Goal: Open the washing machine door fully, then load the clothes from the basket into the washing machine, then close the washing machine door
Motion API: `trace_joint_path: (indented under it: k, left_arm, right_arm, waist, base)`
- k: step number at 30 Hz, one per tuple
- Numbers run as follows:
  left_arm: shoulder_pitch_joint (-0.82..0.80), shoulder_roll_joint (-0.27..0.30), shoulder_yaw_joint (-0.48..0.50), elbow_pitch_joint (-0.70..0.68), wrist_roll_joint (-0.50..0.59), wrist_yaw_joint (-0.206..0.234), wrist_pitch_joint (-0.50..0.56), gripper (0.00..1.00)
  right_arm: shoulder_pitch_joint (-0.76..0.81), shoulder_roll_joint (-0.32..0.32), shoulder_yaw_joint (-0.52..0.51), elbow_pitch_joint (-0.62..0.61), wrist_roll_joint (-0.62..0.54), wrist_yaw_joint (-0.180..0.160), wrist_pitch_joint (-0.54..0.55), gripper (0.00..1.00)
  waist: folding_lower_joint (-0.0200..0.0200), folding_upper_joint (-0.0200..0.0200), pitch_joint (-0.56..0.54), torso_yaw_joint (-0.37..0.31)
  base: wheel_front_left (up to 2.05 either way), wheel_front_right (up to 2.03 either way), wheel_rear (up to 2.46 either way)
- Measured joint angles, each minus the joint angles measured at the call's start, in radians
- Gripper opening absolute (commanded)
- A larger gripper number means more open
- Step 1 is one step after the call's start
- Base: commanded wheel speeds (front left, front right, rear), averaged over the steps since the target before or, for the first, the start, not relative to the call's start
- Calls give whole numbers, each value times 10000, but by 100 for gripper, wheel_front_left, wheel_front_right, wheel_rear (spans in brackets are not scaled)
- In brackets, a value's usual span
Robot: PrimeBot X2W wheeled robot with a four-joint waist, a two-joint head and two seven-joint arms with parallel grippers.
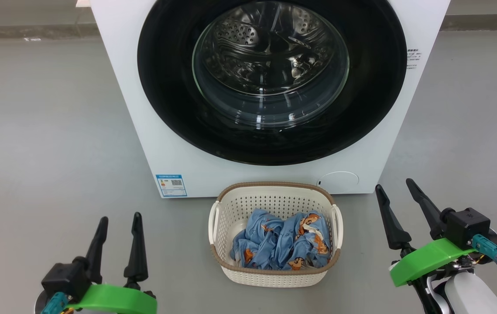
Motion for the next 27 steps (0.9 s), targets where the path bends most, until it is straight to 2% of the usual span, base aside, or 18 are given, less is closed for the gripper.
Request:
trace_joint_path:
  k: [11, 27]
  left_arm:
    - [1, 2, 67, -123, 0, 0, -2, 100]
    - [3, -12, 102, -255, -90, -77, -2, 100]
  right_arm:
    - [-97, 15, 6, 0, 2, 0, 0, 100]
    - [-118, 13, -6, 12, 63, 0, 0, 100]
  waist:
    - [0, 0, 37, -27]
    - [0, 0, 75, -50]
  base:
    - [37, 37, -74]
    - [113, 113, -227]
